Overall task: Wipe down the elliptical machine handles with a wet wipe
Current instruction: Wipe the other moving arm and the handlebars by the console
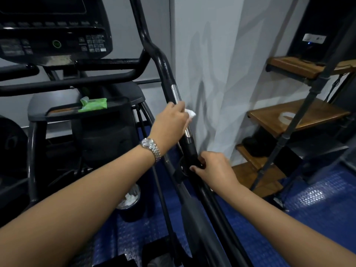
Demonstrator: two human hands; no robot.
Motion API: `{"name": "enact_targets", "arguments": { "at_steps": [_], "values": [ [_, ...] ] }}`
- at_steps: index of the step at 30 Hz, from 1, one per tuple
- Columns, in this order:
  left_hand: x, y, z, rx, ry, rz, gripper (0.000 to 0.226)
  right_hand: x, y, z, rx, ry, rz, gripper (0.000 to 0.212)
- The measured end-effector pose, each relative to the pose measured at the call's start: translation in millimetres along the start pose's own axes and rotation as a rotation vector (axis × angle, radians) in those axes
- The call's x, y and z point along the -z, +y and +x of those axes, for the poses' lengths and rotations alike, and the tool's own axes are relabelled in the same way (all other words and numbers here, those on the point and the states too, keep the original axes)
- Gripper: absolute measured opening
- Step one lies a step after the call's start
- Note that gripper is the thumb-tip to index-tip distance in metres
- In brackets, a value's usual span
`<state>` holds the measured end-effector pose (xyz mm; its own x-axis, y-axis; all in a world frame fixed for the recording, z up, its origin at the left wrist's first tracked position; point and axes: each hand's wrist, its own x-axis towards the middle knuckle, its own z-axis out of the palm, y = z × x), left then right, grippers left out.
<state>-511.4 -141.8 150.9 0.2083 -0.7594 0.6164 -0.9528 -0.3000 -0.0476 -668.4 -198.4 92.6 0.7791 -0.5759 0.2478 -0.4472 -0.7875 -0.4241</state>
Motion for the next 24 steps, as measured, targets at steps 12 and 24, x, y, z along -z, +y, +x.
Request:
{"name": "enact_targets", "arguments": {
  "at_steps": [12, 24],
  "values": [
    [15.5, 30.6, 14.5, -0.074, -0.248, 0.246, 0.020, -0.8, 3.7, 4.1, -0.005, 0.000, 0.004, 0.035],
    [23.5, 36.6, 49.9, -0.302, -0.520, 0.433, 0.010, -29.3, 10.6, -2.0, 0.391, 0.253, -0.135, 0.017]
  ]
}}
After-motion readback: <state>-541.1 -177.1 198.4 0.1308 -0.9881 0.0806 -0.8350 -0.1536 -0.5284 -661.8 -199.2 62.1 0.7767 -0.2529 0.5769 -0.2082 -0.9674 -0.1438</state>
